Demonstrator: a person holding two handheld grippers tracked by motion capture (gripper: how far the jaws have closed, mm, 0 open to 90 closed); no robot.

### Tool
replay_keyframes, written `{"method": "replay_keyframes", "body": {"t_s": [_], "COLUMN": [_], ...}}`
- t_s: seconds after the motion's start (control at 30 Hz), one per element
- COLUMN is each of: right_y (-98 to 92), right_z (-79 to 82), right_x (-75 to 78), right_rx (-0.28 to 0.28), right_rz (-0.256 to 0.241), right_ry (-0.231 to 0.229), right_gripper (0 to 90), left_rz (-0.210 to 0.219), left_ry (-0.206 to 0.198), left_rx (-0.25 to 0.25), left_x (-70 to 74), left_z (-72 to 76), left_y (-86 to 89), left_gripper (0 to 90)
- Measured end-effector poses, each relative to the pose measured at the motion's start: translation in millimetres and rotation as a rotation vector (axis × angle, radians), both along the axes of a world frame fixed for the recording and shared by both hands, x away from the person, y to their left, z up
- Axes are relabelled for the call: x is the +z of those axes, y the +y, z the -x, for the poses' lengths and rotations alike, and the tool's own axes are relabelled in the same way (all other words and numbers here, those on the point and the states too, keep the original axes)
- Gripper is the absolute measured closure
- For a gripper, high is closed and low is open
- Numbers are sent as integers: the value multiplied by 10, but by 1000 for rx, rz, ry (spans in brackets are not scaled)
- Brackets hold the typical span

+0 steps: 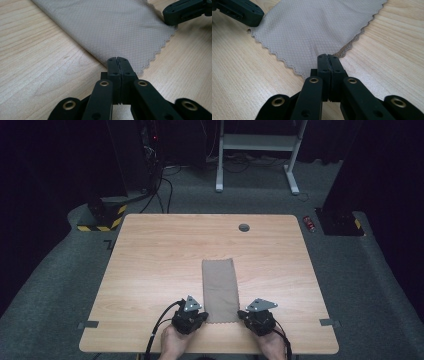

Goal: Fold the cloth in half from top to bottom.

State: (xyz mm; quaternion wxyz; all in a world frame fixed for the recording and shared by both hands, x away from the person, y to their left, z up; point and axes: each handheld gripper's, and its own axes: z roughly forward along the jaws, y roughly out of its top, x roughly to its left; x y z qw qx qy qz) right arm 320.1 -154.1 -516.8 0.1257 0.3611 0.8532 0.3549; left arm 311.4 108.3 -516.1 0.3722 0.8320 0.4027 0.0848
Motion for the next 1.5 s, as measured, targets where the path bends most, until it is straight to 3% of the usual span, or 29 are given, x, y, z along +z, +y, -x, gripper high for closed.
{"method": "replay_keyframes", "body": {"t_s": [0.73,0.87,0.93,1.07,1.27,1.5], "right_y": [176,144,133,98,90,96], "right_z": [141,121,84,-39,-232,-443], "right_x": [4,-3,0,4,44,88], "right_rx": [63,55,46,22,-18,-55], "right_rz": [9,-38,-51,-102,-101,-122], "right_ry": [-3,-2,-5,18,10,1], "right_gripper": [892,887,871,811,734,664], "left_rz": [9,43,77,68,53,39], "left_ry": [16,27,38,22,14,-6], "left_rx": [6,2,-2,19,69,98], "left_x": [2,-9,0,33,55,142], "left_z": [104,84,51,-42,-299,-649], "left_y": [236,270,300,325,361,398], "left_gripper": [895,864,830,729,612,538]}}
